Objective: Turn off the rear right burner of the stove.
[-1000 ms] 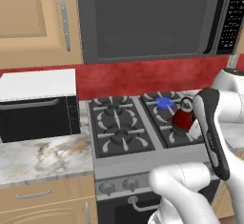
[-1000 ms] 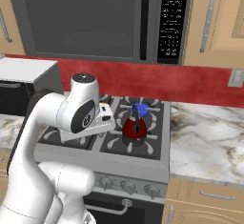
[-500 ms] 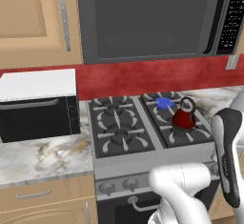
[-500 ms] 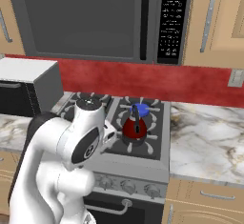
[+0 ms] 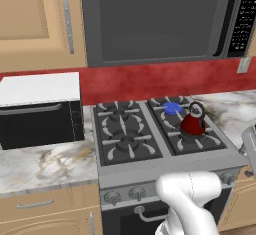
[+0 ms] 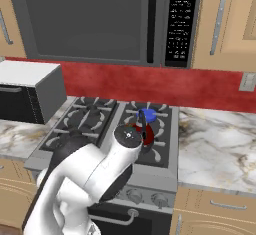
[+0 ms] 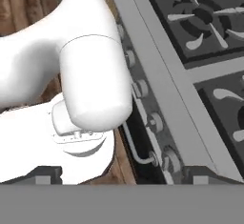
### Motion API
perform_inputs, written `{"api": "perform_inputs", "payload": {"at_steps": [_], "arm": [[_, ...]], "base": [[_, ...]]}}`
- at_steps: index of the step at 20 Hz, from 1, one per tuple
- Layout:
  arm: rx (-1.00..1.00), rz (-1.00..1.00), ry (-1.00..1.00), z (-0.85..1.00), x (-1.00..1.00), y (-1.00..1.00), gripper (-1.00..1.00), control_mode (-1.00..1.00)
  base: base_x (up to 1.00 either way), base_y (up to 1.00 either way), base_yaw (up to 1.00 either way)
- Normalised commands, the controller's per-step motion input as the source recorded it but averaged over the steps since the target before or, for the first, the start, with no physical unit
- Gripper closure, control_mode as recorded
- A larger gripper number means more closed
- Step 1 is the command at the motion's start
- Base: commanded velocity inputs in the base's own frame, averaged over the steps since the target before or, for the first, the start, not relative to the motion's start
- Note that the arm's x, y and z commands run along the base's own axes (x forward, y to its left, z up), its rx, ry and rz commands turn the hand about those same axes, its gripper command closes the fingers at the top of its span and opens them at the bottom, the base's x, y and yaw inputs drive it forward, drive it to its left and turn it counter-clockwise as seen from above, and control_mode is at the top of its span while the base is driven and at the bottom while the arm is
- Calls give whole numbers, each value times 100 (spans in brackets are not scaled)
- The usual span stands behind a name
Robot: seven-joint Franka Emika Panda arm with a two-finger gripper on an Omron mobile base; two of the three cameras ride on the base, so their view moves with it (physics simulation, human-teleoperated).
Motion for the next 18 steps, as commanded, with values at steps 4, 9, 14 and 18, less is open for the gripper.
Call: {"api": "perform_inputs", "payload": {"at_steps": [4,9,14,18], "arm": [[14,6,-33,-50,-12,0,-100,-100],[18,0,-36,-56,-15,0,-100,-100],[18,0,-28,-42,-1,0,-100,-100],[20,-1,-20,-48,-3,8,-100,-100]], "base": [[0,0,0],[0,0,0],[0,0,0],[0,0,0]]}}
